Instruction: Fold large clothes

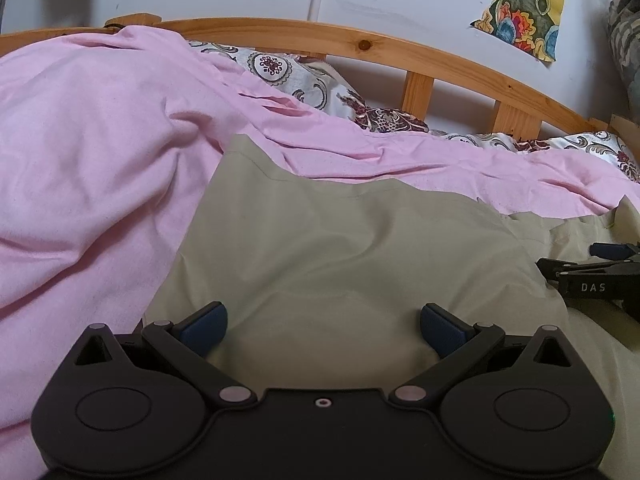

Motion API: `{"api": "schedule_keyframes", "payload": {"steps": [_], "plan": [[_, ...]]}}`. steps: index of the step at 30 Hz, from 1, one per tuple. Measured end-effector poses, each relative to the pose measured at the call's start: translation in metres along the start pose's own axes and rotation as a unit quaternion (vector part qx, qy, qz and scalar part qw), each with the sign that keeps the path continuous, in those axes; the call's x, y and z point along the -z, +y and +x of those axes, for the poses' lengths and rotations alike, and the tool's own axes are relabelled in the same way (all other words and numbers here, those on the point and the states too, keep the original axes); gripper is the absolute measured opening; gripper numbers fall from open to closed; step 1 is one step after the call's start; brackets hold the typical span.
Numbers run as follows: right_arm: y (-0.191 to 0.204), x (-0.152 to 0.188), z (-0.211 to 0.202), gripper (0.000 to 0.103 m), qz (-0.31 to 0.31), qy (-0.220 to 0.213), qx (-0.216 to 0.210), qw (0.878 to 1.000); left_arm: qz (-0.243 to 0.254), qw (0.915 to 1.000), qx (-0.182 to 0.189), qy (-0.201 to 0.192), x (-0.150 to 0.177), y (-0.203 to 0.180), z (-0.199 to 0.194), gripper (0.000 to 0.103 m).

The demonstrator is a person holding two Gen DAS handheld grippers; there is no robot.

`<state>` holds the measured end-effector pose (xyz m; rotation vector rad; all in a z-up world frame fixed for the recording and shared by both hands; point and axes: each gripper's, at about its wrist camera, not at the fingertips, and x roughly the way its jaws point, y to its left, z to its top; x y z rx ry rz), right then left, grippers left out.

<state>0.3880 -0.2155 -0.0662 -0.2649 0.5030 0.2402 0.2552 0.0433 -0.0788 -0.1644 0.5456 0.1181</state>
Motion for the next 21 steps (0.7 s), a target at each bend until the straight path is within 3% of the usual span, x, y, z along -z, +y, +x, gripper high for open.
{"api": "schedule_keyframes", "payload": {"steps": [21], "plan": [[0.009, 0.003, -0.007, 0.103, -0.017, -0.013, 0.023, 0.999, -0.008, 0.9999, 0.01, -0.01, 0.003, 0.003, -0.002, 0.102]]}}
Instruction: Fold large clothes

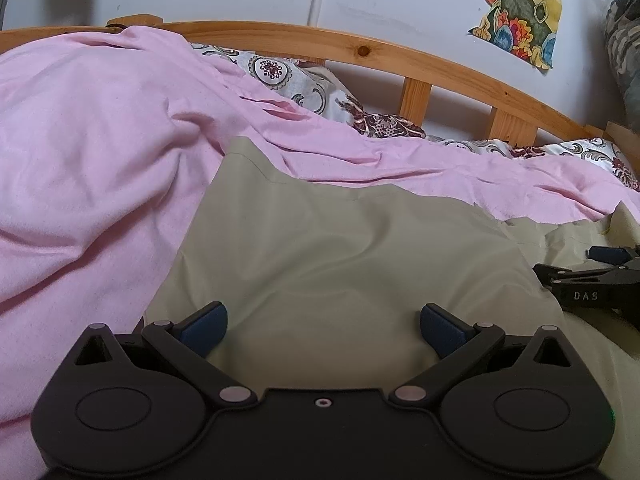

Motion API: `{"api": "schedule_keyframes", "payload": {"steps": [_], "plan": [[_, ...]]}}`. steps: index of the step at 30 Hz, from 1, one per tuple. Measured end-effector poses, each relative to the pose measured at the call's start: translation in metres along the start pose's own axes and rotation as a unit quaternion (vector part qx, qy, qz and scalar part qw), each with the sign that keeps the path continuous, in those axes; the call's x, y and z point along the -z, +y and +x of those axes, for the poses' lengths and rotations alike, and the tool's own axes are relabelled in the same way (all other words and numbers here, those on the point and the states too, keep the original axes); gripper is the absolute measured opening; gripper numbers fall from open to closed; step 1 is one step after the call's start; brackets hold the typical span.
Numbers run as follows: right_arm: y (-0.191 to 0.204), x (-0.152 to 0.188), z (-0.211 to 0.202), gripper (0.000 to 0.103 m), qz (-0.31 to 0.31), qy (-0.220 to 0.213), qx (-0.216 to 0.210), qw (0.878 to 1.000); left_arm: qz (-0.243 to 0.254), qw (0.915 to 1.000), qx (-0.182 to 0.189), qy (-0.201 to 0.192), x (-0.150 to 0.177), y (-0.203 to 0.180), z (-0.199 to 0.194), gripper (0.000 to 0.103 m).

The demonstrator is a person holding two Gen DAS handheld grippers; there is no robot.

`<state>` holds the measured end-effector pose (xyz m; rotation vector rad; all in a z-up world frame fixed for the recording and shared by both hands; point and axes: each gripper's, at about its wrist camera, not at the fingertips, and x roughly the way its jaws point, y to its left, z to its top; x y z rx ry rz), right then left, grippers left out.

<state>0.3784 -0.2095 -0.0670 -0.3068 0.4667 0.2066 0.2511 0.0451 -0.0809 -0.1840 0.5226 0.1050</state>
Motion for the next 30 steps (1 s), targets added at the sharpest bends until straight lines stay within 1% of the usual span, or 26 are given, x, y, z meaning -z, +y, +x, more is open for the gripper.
{"api": "schedule_keyframes", "payload": {"steps": [3, 5, 7, 9, 10, 12, 16, 19, 21, 22, 23, 24, 26, 27, 29, 30], "plan": [[0.001, -0.003, -0.006, 0.102, -0.003, 0.024, -0.001, 1.0, -0.001, 1.0, 0.004, -0.006, 0.002, 0.002, -0.002, 0.102], [0.004, -0.003, -0.021, 0.102, -0.006, 0.045, -0.001, 0.999, -0.001, 0.9999, 0.007, -0.008, 0.002, 0.003, -0.002, 0.102], [0.005, 0.002, -0.042, 0.102, 0.013, 0.063, -0.013, 0.998, -0.001, 0.9999, 0.008, -0.01, 0.002, 0.004, -0.003, 0.102], [0.004, 0.014, -0.069, 0.102, 0.046, 0.071, -0.041, 0.996, -0.002, 0.9999, 0.01, -0.012, 0.003, 0.004, -0.003, 0.102], [0.004, 0.021, -0.082, 0.102, 0.059, 0.07, -0.047, 0.995, -0.003, 0.9999, 0.012, -0.012, 0.002, 0.005, -0.003, 0.102], [0.004, 0.037, -0.114, 0.102, 0.084, 0.055, -0.042, 0.994, -0.004, 0.9998, 0.014, -0.013, 0.003, 0.006, -0.004, 0.102], [0.011, 0.064, -0.172, 0.103, 0.107, 0.022, -0.039, 0.993, -0.001, 0.9998, 0.012, -0.014, 0.002, 0.006, -0.003, 0.102], [0.022, 0.072, -0.195, 0.103, 0.106, -0.005, -0.018, 0.994, 0.001, 0.9998, 0.01, -0.014, 0.003, 0.005, -0.003, 0.102], [0.029, 0.072, -0.2, 0.103, 0.095, -0.037, -0.002, 0.995, 0.002, 0.9999, 0.008, -0.014, 0.003, 0.004, -0.003, 0.102], [0.032, 0.07, -0.199, 0.103, 0.09, -0.058, 0.002, 0.994, 0.002, 0.9999, 0.009, -0.014, 0.002, 0.004, -0.003, 0.102], [0.034, 0.069, -0.197, 0.103, 0.09, -0.069, 0.004, 0.994, 0.002, 0.9999, 0.009, -0.014, 0.002, 0.004, -0.003, 0.102], [0.037, 0.066, -0.193, 0.103, 0.092, -0.072, 0.002, 0.993, 0.001, 0.9999, 0.009, -0.013, 0.002, 0.004, -0.003, 0.102], [0.043, 0.062, -0.178, 0.103, 0.089, -0.061, 0.0, 0.994, 0.003, 0.9999, 0.008, -0.013, 0.002, 0.004, -0.003, 0.102], [0.048, 0.063, -0.168, 0.103, 0.079, -0.051, 0.01, 0.996, 0.003, 0.9999, 0.007, -0.013, 0.003, 0.003, -0.003, 0.102], [0.053, 0.069, -0.153, 0.103, 0.071, -0.038, 0.013, 0.997, 0.004, 0.9999, 0.007, -0.011, 0.002, 0.002, -0.003, 0.102], [0.055, 0.072, -0.151, 0.103, 0.07, -0.04, 0.014, 0.997, 0.005, 0.9999, 0.007, -0.011, 0.002, 0.002, -0.002, 0.102]]}}
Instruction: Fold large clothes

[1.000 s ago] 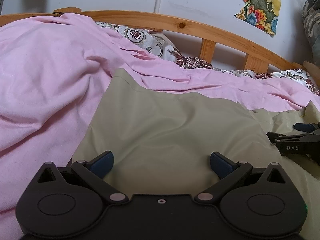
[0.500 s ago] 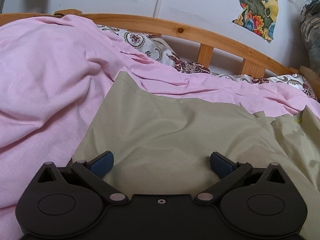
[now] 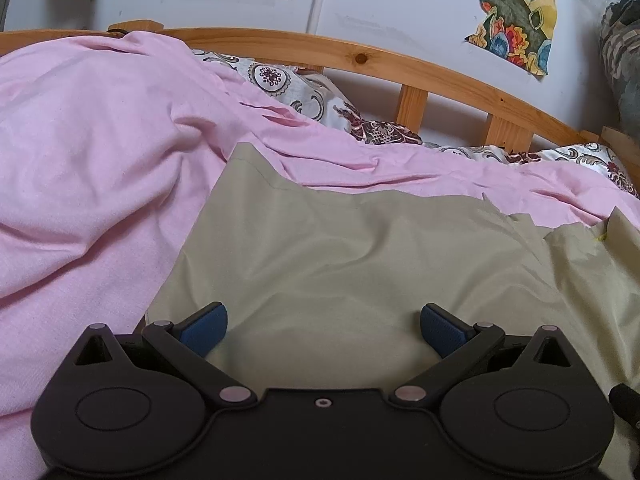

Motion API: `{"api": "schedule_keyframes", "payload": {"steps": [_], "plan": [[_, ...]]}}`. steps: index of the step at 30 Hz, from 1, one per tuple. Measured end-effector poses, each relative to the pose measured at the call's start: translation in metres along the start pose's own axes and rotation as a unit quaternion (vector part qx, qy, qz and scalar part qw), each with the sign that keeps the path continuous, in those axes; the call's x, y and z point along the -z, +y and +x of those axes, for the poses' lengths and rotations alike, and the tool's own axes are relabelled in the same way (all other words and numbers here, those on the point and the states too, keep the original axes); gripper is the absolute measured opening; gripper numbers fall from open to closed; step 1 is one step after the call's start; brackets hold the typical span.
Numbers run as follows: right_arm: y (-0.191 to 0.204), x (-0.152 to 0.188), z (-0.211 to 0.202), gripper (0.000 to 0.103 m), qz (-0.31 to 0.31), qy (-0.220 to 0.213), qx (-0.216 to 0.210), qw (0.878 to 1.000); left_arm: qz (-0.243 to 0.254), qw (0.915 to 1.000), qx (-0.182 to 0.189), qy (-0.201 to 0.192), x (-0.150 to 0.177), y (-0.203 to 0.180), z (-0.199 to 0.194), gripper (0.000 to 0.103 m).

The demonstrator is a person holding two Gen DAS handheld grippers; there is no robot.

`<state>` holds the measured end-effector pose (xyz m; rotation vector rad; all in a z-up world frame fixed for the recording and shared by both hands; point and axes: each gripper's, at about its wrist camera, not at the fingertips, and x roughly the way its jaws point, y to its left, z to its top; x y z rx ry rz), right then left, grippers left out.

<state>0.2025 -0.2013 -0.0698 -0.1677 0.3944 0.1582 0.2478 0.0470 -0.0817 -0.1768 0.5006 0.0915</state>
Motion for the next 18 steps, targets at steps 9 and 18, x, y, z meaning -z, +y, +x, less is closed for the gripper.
{"api": "schedule_keyframes", "payload": {"steps": [9, 18], "plan": [[0.012, 0.007, -0.001, 0.103, -0.03, -0.01, 0.023, 0.999, -0.069, 0.9972, 0.012, -0.026, -0.013, 0.013, -0.041, 0.102], [0.004, 0.008, -0.004, 0.103, -0.01, -0.017, 0.011, 1.0, -0.097, 0.9918, -0.075, -0.034, 0.003, 0.033, -0.142, 0.102]]}}
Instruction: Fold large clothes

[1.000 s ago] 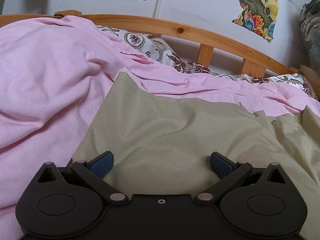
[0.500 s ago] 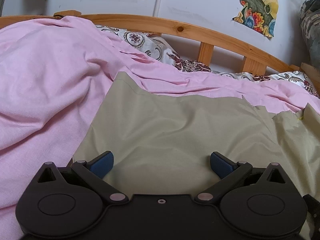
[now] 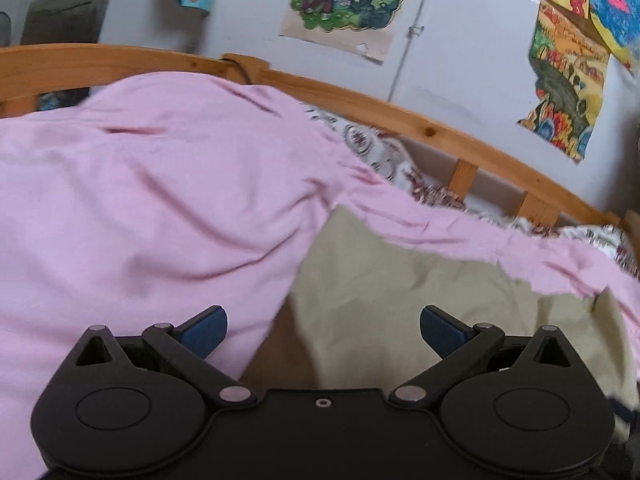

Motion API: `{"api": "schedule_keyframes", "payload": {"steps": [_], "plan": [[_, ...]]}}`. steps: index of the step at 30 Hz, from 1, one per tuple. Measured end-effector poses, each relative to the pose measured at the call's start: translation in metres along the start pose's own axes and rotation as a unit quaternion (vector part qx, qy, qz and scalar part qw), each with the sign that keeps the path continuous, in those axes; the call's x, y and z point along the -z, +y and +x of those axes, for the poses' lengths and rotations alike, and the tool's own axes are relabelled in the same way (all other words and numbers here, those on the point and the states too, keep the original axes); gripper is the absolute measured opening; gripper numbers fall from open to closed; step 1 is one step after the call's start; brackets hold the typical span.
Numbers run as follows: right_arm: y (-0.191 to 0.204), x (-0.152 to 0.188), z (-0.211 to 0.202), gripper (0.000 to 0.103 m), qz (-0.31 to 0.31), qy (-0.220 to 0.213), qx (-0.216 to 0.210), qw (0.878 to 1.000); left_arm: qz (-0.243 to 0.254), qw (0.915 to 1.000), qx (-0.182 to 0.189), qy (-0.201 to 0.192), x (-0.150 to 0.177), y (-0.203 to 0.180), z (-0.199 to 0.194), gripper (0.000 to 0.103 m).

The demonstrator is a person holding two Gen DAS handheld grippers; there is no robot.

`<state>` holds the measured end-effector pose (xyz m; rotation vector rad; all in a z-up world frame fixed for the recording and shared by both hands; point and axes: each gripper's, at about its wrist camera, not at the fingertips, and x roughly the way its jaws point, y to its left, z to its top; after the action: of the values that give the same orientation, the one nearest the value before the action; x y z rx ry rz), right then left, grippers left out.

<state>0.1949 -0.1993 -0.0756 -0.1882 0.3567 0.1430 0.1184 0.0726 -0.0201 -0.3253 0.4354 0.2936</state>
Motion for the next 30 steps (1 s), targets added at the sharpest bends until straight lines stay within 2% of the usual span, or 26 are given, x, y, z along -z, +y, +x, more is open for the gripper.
{"api": "schedule_keyframes", "payload": {"steps": [2, 4, 6, 8, 10, 12, 14, 19, 22, 26, 30], "plan": [[-0.002, 0.001, -0.001, 0.103, 0.005, -0.002, -0.003, 1.0, 0.005, 0.9998, -0.018, 0.012, 0.012, 0.004, -0.013, 0.102], [-0.004, 0.001, -0.001, 0.103, 0.01, -0.001, -0.007, 1.0, 0.004, 0.9987, -0.025, 0.044, 0.025, 0.008, -0.018, 0.102], [-0.005, 0.001, -0.001, 0.103, 0.014, 0.0, -0.01, 1.0, -0.013, 0.9962, -0.029, 0.081, 0.034, 0.014, -0.017, 0.102], [-0.006, 0.001, -0.002, 0.103, 0.017, -0.001, -0.011, 1.0, -0.044, 0.9934, -0.029, 0.102, 0.041, 0.018, -0.015, 0.102], [-0.007, 0.001, -0.002, 0.103, 0.018, -0.001, -0.013, 1.0, -0.068, 0.9928, -0.013, 0.097, 0.047, 0.016, -0.015, 0.102], [-0.008, 0.001, -0.002, 0.103, 0.02, -0.002, -0.014, 1.0, -0.082, 0.9913, 0.021, 0.1, 0.047, 0.011, -0.013, 0.102], [-0.008, 0.001, -0.002, 0.103, 0.021, -0.002, -0.014, 1.0, -0.08, 0.9912, 0.037, 0.099, 0.049, 0.003, -0.011, 0.102], [-0.009, 0.002, -0.002, 0.103, 0.021, -0.003, -0.015, 1.0, -0.07, 0.9922, 0.016, 0.102, 0.063, -0.007, -0.002, 0.102], [-0.009, 0.002, -0.002, 0.103, 0.023, -0.003, -0.016, 1.0, -0.067, 0.9923, 0.025, 0.101, 0.067, -0.011, -0.004, 0.102], [-0.01, 0.001, -0.003, 0.103, 0.027, -0.003, -0.017, 0.999, -0.092, 0.989, 0.048, 0.105, 0.07, -0.015, -0.004, 0.101], [-0.011, 0.001, -0.003, 0.103, 0.029, -0.004, -0.018, 0.999, -0.129, 0.9863, 0.043, 0.093, 0.068, -0.006, 0.007, 0.094]]}}
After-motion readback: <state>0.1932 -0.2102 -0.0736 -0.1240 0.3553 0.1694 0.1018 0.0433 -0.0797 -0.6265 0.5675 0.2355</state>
